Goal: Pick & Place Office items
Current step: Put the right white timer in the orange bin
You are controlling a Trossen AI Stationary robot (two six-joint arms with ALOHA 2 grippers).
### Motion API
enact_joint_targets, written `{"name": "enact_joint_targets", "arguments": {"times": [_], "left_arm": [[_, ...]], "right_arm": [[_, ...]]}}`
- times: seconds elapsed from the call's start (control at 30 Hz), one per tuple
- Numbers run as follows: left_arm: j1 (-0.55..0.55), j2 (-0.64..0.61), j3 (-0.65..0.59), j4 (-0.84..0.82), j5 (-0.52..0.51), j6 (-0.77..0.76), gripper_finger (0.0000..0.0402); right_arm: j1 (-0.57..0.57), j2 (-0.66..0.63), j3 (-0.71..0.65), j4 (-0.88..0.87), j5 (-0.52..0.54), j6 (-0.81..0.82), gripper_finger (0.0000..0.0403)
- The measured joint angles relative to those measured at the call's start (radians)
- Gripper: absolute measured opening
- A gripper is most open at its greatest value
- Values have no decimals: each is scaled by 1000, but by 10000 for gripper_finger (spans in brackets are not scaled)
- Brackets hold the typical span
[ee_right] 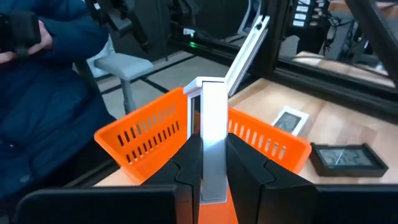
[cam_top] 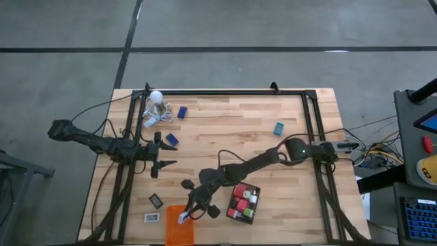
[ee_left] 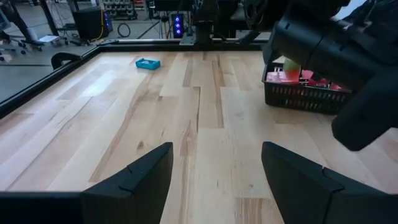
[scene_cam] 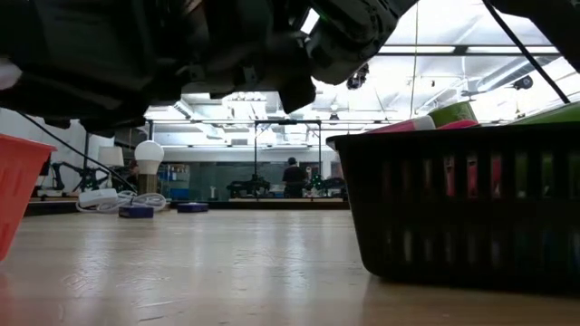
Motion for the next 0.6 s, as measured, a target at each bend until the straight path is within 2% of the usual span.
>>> {"name": "enact_joint_targets", "arguments": {"times": [0.3, 0.6], "left_arm": [[0, 1, 0, 0, 0, 0, 253], [0, 2, 0, 1, -1, 0, 252]], "right_arm": [[0, 38, 31, -10, -20, 65, 50], [0, 41, 64, -129, -24, 70, 50]]}}
